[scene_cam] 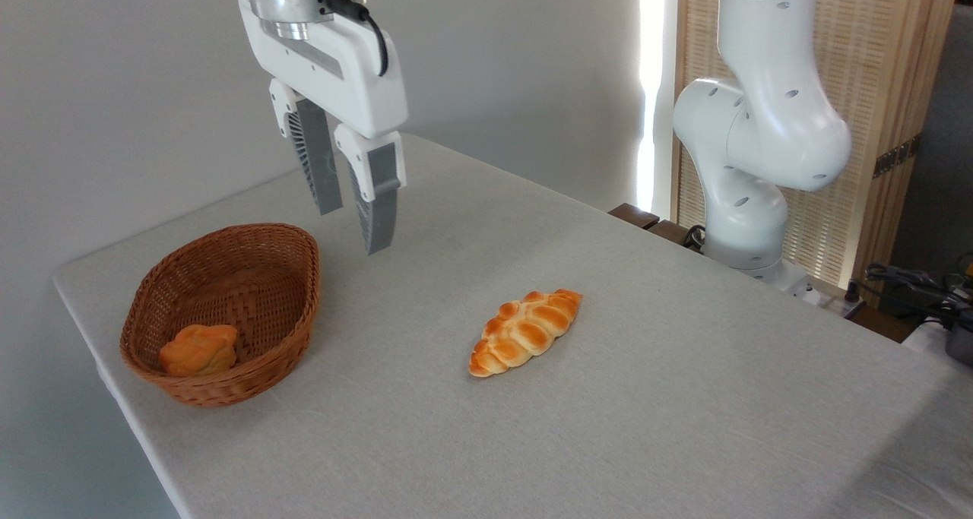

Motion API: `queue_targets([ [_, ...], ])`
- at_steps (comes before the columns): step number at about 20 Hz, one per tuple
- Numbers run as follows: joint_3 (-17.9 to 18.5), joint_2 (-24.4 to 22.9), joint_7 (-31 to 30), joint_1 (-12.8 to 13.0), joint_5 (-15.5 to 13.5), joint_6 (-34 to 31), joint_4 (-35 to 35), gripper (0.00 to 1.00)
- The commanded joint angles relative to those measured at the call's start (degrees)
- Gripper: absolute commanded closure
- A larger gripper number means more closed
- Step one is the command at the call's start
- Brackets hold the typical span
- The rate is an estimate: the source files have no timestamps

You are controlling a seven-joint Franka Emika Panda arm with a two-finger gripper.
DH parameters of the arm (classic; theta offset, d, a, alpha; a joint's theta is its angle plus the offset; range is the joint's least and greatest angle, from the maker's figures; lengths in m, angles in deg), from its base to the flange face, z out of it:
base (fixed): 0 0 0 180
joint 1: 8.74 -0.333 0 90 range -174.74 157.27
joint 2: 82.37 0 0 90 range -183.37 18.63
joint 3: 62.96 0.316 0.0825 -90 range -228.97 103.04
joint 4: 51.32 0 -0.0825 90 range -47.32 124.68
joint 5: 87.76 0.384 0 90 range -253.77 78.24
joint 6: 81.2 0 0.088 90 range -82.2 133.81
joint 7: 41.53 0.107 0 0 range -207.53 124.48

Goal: Put bread into the basket

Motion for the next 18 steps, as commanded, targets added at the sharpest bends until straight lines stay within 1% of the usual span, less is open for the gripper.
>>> queue_targets([
  [1,-3.8,-2.6,0.7,-3.1,2.6,-1.1,3.0,0.0],
  [2,-4.5,-2.7,0.6,-3.1,4.2,-1.1,3.4,0.0],
  [3,-4.5,-2.8,0.5,-3.1,4.5,-1.1,3.9,0.0],
  [11,-4.3,-3.5,-0.7,-3.5,4.7,-1.1,4.6,0.0],
  [15,-3.9,-3.5,-0.4,-3.4,6.9,-2.1,4.5,0.0],
  [18,-3.9,-3.4,-1.0,-3.3,7.1,-2.1,4.5,0.0],
])
